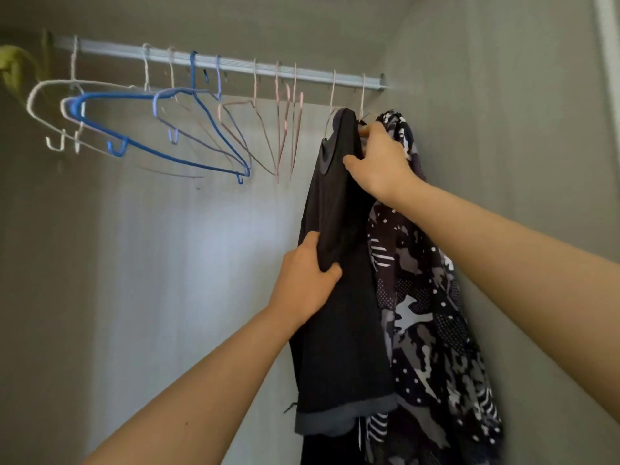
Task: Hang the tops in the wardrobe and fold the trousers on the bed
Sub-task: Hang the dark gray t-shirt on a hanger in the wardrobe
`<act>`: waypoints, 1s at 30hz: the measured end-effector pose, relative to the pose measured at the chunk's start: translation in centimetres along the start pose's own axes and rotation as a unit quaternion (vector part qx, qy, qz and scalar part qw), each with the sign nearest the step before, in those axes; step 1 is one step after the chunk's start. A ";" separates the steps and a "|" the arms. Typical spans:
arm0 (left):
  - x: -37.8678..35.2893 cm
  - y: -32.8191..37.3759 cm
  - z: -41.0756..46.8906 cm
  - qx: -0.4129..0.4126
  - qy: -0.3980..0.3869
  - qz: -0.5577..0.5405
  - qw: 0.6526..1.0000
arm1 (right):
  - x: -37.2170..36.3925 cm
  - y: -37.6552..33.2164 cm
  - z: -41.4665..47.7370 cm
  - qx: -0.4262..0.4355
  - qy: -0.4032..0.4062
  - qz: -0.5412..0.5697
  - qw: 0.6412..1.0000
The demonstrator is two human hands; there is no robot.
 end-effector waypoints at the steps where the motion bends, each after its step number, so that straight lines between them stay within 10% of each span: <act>1: 0.2 0.1 -0.9 0.002 -0.002 -0.002 1.000 | 0.0 -0.2 -0.9 0.001 -0.003 -0.008 1.000; 11: 2.6 0.9 -8.1 0.058 -0.013 0.018 0.998 | -1.2 -0.9 -12.1 0.057 -0.033 -0.102 0.993; 30: 8.0 2.2 -31.2 0.236 0.077 0.299 0.921 | -11.6 -3.9 -35.9 0.109 -0.220 0.215 0.945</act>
Point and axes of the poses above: each hand's wrist, its own z-axis towards the middle knuckle, its own x-axis out of the back of the hand, y = z × x, the point moved 2 cm from there along z, towards the middle knuckle, and after that the axes turned 2 degrees about -y, right-handed, at the moved point
